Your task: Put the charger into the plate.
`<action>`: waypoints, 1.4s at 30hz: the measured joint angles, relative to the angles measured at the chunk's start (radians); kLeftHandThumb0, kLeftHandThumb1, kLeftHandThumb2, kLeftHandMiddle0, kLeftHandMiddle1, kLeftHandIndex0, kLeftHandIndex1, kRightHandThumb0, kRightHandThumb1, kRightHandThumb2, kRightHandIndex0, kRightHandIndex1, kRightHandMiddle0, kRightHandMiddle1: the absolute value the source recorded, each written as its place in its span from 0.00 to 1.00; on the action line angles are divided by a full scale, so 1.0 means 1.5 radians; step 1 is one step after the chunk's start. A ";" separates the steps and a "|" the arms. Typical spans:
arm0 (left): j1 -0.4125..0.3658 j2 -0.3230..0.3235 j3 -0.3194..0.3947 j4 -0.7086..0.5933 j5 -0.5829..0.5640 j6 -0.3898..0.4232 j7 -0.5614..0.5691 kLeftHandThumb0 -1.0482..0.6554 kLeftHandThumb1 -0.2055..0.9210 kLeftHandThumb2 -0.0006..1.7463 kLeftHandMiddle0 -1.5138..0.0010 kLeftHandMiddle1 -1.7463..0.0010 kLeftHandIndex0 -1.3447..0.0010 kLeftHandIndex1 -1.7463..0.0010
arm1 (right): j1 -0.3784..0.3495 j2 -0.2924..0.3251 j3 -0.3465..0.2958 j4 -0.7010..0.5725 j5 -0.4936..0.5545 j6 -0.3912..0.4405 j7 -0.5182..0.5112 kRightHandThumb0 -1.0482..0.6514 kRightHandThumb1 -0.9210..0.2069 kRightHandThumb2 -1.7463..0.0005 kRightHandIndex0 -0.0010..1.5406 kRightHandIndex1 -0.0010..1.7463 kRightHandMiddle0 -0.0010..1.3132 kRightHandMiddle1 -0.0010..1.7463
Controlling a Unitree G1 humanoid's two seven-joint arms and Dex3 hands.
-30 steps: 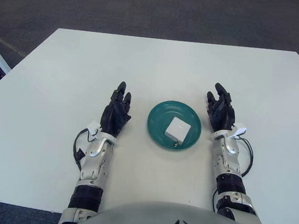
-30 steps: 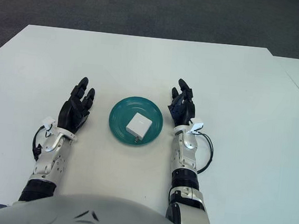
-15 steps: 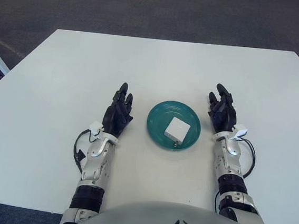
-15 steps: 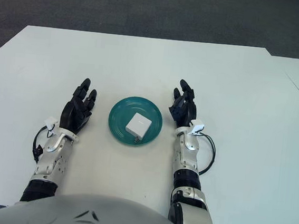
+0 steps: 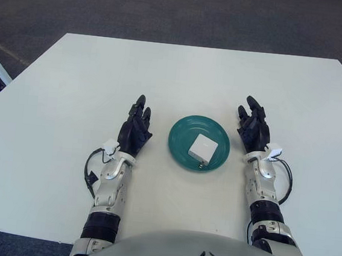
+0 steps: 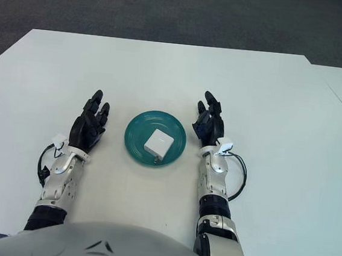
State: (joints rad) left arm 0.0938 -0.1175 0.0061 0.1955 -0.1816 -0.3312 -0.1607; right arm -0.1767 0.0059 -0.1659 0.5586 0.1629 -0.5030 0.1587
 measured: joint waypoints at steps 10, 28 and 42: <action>-0.003 0.001 -0.038 0.028 0.033 -0.049 0.053 0.01 1.00 0.66 0.99 1.00 1.00 0.93 | -0.001 -0.014 0.006 0.015 -0.017 -0.011 -0.001 0.03 0.00 0.40 0.09 0.00 0.00 0.18; -0.014 0.004 -0.062 0.007 0.018 -0.013 0.070 0.04 1.00 0.69 1.00 1.00 1.00 1.00 | 0.042 0.021 0.027 -0.040 -0.092 -0.028 -0.125 0.10 0.00 0.36 0.00 0.00 0.00 0.10; -0.062 0.005 -0.095 0.122 0.207 -0.168 0.225 0.18 1.00 0.72 1.00 1.00 1.00 1.00 | 0.045 0.038 0.011 -0.040 -0.063 -0.025 -0.142 0.26 0.00 0.37 0.03 0.01 0.00 0.20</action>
State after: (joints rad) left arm 0.0005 -0.1093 -0.1359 0.3788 0.1286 -0.5832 0.1770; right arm -0.1086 0.0623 -0.1494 0.4985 0.0688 -0.5401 -0.0549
